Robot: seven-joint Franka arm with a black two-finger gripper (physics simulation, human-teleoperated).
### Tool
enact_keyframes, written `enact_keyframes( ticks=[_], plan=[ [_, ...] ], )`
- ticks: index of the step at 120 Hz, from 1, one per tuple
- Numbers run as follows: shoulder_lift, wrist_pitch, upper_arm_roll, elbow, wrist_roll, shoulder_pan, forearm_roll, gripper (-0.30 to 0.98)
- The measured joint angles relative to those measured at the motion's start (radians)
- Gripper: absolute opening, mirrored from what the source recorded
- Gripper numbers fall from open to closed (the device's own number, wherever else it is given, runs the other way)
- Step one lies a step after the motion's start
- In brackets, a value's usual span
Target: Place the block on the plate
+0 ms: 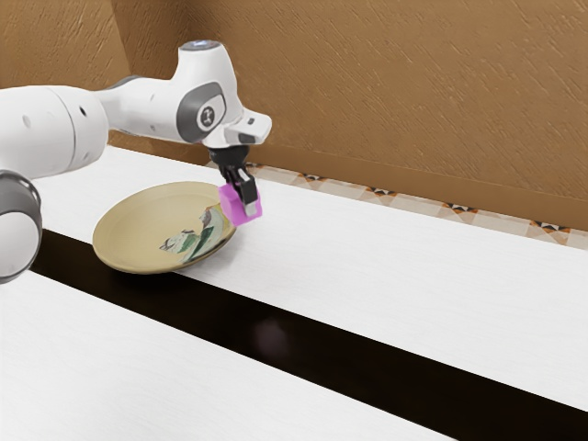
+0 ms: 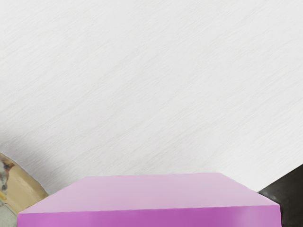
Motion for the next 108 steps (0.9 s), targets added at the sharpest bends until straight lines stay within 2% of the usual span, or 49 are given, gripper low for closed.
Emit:
enact_keyframes(
  ticks=[36, 88, 108],
  plan=[
    [-0.001, -0.011, 0.075, -0.046, 0.000, 0.085, -0.001, 0.38],
    [0.109, -0.003, 0.107, -0.049, 0.002, 0.147, -0.019, 0.39],
    [0.110, -0.002, 0.110, -0.046, 0.005, 0.147, -0.023, 0.53]
  ],
)
